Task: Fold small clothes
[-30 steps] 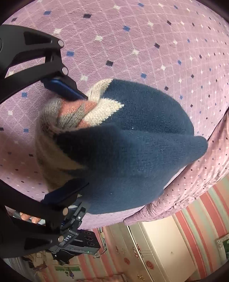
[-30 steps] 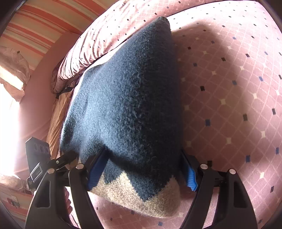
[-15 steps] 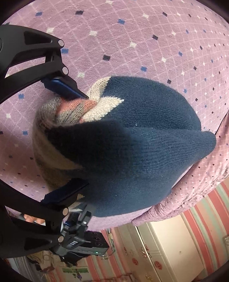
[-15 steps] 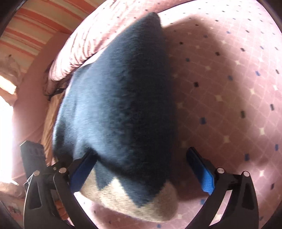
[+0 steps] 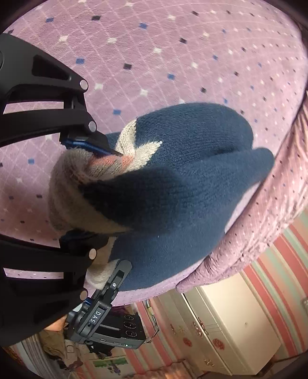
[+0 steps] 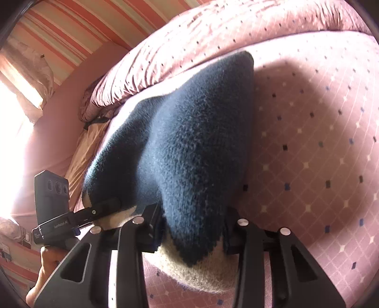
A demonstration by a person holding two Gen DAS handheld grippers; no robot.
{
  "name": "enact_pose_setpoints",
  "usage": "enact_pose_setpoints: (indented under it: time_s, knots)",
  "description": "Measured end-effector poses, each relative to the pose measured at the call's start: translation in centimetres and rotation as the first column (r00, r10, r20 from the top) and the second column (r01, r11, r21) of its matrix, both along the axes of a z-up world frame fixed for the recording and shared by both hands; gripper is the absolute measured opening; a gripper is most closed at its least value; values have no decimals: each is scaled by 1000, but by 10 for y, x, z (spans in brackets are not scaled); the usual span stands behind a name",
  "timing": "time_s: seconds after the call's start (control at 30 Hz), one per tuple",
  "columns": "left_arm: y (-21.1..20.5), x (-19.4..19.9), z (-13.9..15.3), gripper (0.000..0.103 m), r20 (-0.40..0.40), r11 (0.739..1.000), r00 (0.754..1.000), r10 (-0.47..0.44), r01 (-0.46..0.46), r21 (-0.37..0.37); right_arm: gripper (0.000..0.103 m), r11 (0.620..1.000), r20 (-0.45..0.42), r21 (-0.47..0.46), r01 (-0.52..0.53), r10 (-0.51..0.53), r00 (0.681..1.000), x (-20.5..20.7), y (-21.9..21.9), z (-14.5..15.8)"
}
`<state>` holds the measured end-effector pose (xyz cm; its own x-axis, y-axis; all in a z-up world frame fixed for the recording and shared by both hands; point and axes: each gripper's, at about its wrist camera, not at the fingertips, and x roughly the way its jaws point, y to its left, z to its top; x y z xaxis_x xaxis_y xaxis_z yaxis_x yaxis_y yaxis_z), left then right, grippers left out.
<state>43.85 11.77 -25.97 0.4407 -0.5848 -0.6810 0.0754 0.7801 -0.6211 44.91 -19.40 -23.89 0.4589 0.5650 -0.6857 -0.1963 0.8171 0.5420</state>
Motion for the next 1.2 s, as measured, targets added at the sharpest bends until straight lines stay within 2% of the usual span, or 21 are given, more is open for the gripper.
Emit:
enact_pose_setpoints:
  time_s: [0.27,0.4,0.53,0.73,0.83,0.97,1.07,1.17,1.2]
  knots:
    - [-21,-8,21,46,63,999,998,-23,25,-34,35,999,122,-38,30,-25,992,-24,-37,35]
    - [-51,-16,43,46,105,997,993,-56,62,-52,35,998,174,-38,50,-43,984,-38,-67,54]
    - [-89,-29,64,46,139,992,985,-100,109,-59,35,996,220,-42,79,-68,973,-65,-117,75]
    - [-183,-46,92,46,173,977,967,-186,201,-73,35,988,268,-63,141,-120,956,-119,-224,101]
    - [-244,-58,105,46,188,968,955,-229,245,-62,35,980,297,-91,179,-144,944,-150,-289,118]
    - [-315,-86,112,46,204,956,938,-280,291,-26,35,972,322,-138,192,-139,936,-189,-362,123]
    - [-374,-97,98,46,181,951,934,-308,309,19,35,965,319,-170,201,-139,937,-212,-416,111]
    - [-417,-111,67,46,142,954,943,-300,296,46,35,961,295,-185,205,-145,945,-226,-461,85]
    - [-435,-117,51,46,132,954,945,-298,290,75,35,961,285,-186,204,-146,948,-228,-472,75]
